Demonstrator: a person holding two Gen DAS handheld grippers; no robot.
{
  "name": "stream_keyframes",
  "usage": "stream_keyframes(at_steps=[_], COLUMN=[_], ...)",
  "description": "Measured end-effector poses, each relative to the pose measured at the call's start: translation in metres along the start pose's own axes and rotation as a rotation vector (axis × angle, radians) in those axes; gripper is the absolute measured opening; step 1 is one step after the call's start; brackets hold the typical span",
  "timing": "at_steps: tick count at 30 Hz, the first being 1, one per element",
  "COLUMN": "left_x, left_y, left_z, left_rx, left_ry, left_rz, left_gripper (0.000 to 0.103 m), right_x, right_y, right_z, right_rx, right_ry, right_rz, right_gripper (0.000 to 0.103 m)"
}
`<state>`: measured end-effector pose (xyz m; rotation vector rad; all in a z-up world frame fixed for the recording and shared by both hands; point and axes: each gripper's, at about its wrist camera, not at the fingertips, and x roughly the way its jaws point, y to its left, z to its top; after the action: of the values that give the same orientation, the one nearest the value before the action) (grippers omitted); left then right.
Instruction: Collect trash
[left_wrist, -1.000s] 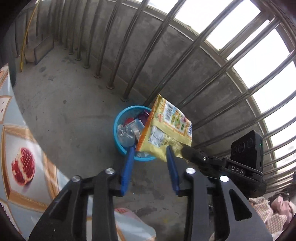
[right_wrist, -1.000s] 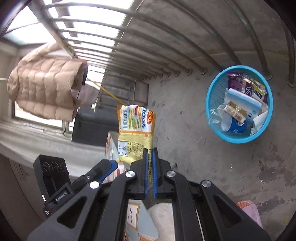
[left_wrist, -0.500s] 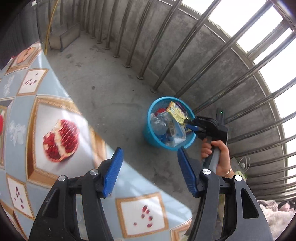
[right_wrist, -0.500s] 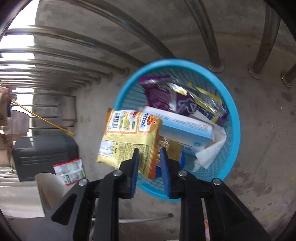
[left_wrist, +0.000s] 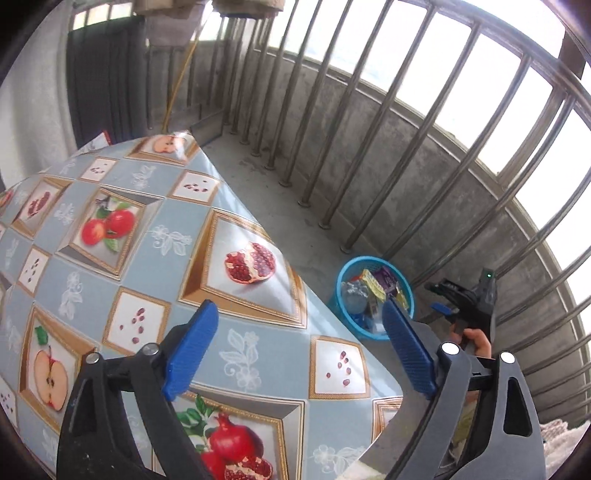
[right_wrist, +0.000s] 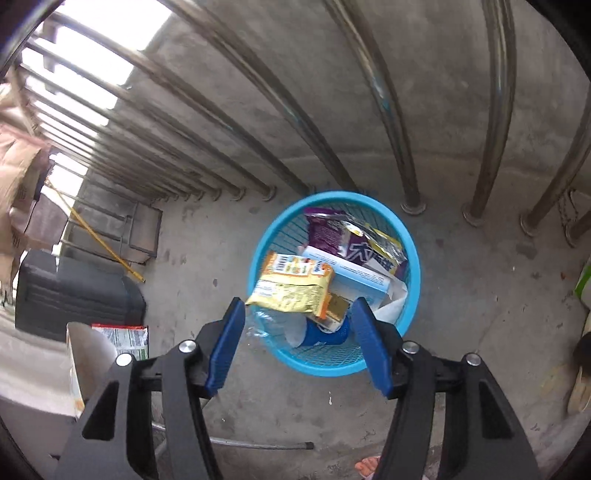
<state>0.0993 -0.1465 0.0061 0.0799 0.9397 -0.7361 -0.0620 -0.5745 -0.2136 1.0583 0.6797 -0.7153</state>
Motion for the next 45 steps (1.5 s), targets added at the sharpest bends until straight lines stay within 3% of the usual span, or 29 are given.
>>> stream_keyframes(at_steps=[3, 9, 13, 17, 20, 24, 28, 35, 45], left_x=[-0.028, -0.075, -0.098, -0.113, -0.117, -0.112, -0.111, -0.106, -0.097], left_y=[0.008, 0.034, 0.048, 0.06, 0.063, 0.063, 0.066, 0.072, 0.065], left_z=[-0.008, -0.037, -0.065, -0.097, -0.121, -0.138, -0.142, -0.143, -0.139], left_rx=[-0.062, -0.194, -0.215, -0.244, -0.303, -0.329, -0.347, -0.359, -0.319], left_ry=[-0.087, -0.156, -0.163, -0.107, -0.085, -0.017, 0.008, 0.047, 0.085], left_rz=[0.065, 0.341, 0.569, 0.655, 0.632, 0.588, 0.598, 0.618, 0.624], left_gripper=[0.095, 0.095, 0.095, 0.095, 0.095, 0.095, 0.095, 0.095, 0.095], right_x=[-0.048, -0.141, -0.184, -0.209, -0.215, -0.203, -0.197, -0.193, -0.188], right_y=[0.049, 0.142, 0.181, 0.211, 0.226, 0.226, 0.213, 0.2, 0.191], right_z=[-0.023, -0.094, -0.149, -0.205, -0.244, -0.275, -0.283, -0.27, -0.26], right_rx=[-0.181, -0.587, -0.79, -0.964, -1.059, -1.106, -1.142, -1.114, -1.085], right_ry=[-0.073, -0.212, -0.236, -0.216, -0.138, 0.003, -0.001, -0.005, 0.005], right_rz=[0.053, 0.148, 0.219, 0.236, 0.232, 0.125, 0.028, -0.054, -0.078], right_gripper=[0.07, 0.094, 0.098, 0.098, 0.098, 0.098, 0.098, 0.098, 0.098])
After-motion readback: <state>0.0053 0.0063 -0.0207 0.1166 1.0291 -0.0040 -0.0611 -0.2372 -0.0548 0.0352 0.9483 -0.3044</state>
